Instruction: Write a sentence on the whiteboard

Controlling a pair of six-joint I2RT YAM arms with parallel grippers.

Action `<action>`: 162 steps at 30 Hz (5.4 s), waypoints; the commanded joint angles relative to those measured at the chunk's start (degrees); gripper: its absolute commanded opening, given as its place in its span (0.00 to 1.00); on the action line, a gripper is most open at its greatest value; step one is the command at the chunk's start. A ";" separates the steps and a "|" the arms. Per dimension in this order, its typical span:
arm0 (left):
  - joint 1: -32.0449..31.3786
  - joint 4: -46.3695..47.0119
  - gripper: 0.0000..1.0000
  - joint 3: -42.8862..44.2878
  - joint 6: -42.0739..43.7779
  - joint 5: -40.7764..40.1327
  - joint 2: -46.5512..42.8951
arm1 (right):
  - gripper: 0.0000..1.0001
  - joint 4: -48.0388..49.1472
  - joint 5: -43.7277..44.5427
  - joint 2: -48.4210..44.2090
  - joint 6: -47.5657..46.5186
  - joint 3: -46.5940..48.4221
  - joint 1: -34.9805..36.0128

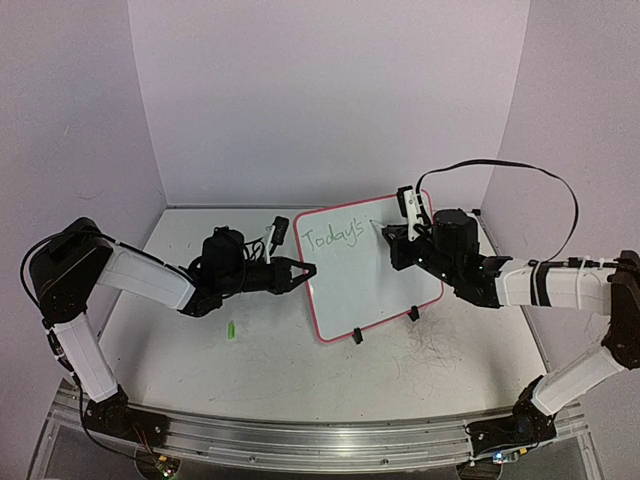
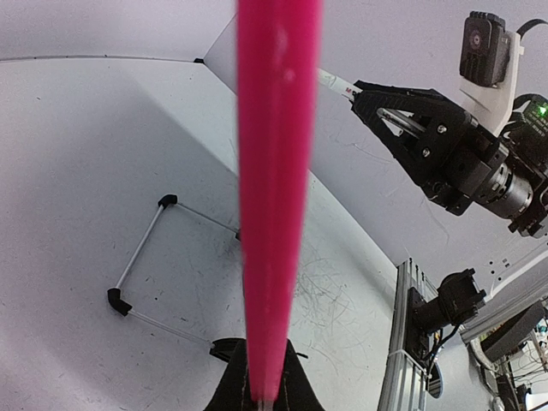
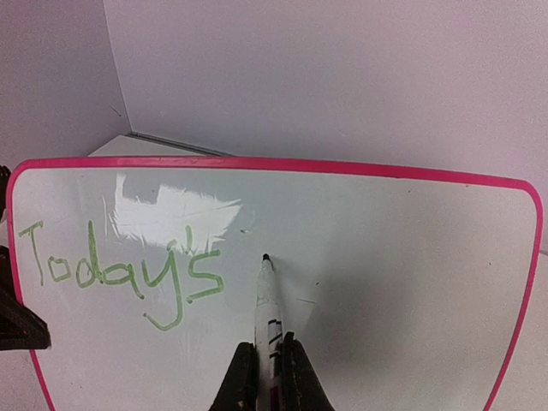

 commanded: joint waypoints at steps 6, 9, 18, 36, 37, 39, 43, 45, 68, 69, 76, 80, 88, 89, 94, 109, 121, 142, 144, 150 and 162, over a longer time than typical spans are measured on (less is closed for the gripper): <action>-0.76 0.45 0.00 0.11 0.84 0.28 -1.13 | 0.00 -0.49 1.97 -1.10 2.06 -0.84 0.68; -0.76 0.47 0.00 0.10 0.80 0.28 -1.14 | 0.00 -0.66 1.97 -1.56 2.44 -1.63 0.94; -0.69 0.50 0.00 0.39 0.72 0.51 -0.94 | 0.00 -0.82 2.54 -2.65 3.27 -3.65 1.65; -0.72 0.49 0.00 0.14 0.70 0.84 -1.14 | 0.00 2.49 6.08 0.75 3.64 0.09 1.66; -0.70 0.47 0.00 0.02 0.72 0.82 -1.22 | 0.00 2.57 6.34 0.94 3.60 0.33 1.65; -0.74 0.51 0.00 -0.12 0.72 0.76 -1.31 | 0.00 2.68 6.82 1.28 3.48 0.76 1.66; -0.71 0.49 0.00 -0.31 0.80 0.71 -1.47 | 0.00 2.78 7.11 2.21 3.12 1.85 1.65; -0.69 0.47 0.00 -0.29 0.80 0.64 -1.44 | 0.00 2.78 7.22 2.67 3.07 2.19 1.65; -0.67 0.46 0.00 -0.20 0.73 0.43 -1.62 | 0.00 0.23 6.63 -2.22 5.86 -3.71 1.65; -0.71 0.49 0.00 -0.24 0.72 0.46 -1.62 | 0.00 0.24 6.55 -2.47 6.04 -4.05 1.65; -0.76 0.45 0.00 -0.22 0.72 0.46 -1.61 | 0.00 0.49 6.86 -2.22 6.04 -4.05 1.66; -0.74 0.48 0.00 -0.25 0.67 0.41 -1.77 | 0.00 1.10 7.38 -1.25 5.46 -2.67 1.66; -0.75 0.49 0.00 -0.28 0.73 0.54 -1.79 | 0.00 2.17 8.89 0.32 5.22 -0.65 1.65; -0.75 0.48 0.00 -0.29 0.77 0.54 -1.79 | 0.00 2.24 9.21 0.57 5.18 -0.36 1.65; -0.73 0.51 0.00 -0.47 0.80 0.47 -2.06 | 0.00 2.41 10.30 2.16 4.60 1.23 1.64; -0.69 0.46 0.00 -0.79 0.90 -0.09 -1.93 | 0.00 2.01 8.50 -2.68 4.59 -0.92 1.58; -0.68 0.46 0.00 -0.91 1.17 -0.42 -2.36 | 0.00 2.28 4.90 -2.97 4.28 -2.96 0.85; -0.68 0.49 0.00 -0.11 0.83 0.37 -1.70 | 0.00 3.99 5.80 -0.85 4.12 -1.68 -0.27; -0.68 0.47 0.00 -0.17 0.81 0.36 -1.70 | 0.00 4.05 5.95 -0.79 4.22 -1.69 -0.28; -0.68 0.50 0.00 0.01 0.92 0.45 -1.67 | 0.00 4.19 6.50 -0.64 4.25 -1.50 -0.24; -0.69 0.49 0.00 -0.10 0.82 0.45 -1.80 | 0.00 4.18 7.08 0.93 4.25 -0.47 -0.22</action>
